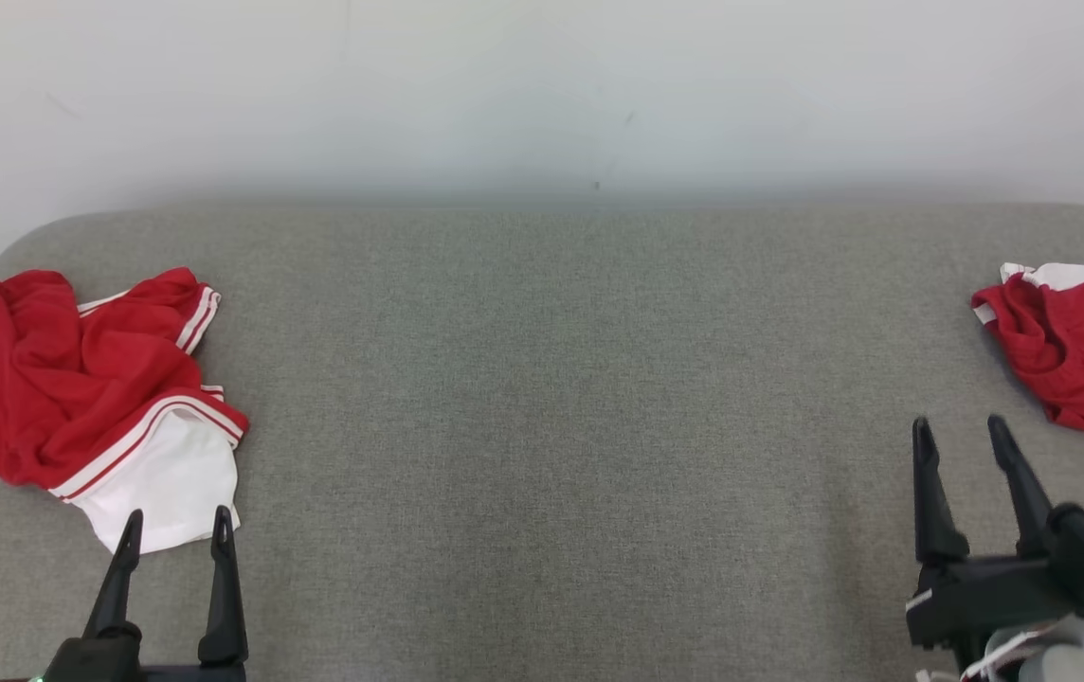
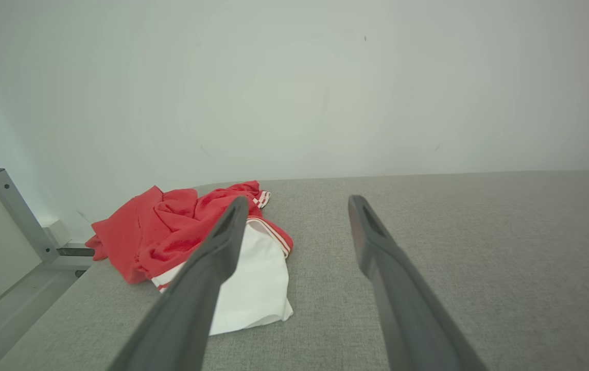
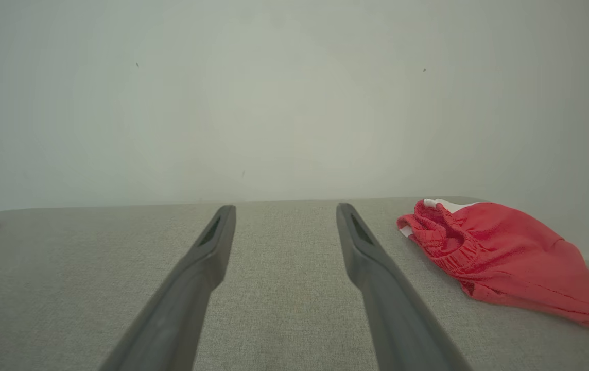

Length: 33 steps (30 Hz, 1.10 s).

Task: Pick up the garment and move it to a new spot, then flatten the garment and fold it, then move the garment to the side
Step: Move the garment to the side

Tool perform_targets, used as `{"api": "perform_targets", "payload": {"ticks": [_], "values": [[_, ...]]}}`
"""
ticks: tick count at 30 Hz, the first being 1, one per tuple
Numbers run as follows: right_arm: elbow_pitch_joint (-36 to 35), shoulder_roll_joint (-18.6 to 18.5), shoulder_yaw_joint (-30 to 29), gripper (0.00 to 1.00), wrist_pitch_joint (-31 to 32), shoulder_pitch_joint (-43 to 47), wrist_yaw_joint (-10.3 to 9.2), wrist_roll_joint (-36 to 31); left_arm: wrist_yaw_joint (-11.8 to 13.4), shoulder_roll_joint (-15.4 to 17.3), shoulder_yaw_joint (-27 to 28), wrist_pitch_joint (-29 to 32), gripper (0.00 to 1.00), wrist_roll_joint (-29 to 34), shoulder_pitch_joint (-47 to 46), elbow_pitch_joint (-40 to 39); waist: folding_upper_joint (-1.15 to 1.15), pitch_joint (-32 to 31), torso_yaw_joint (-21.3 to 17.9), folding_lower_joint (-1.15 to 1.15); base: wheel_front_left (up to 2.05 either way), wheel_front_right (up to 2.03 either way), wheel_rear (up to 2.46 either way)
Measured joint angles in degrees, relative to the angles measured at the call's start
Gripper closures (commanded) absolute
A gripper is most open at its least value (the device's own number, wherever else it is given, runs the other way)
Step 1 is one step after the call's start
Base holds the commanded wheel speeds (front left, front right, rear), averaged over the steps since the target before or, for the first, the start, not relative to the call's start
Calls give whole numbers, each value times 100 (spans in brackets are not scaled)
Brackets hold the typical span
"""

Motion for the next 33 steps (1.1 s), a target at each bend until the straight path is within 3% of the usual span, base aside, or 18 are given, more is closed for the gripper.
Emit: {"api": "perform_targets", "payload": {"ticks": [15, 33], "values": [[-512, 705, -56, 0, -9, 958, 0, -203, -54, -7, -120, 0, 0, -7, 158, 316, 1, -319, 22, 0, 0, 0, 0], [-595, 853, -44, 0, -10, 1141, 0, -345, -104, 66, -231, 0, 0, -74, 151, 595, 1, -354, 27, 1, 0, 0, 0]]}}
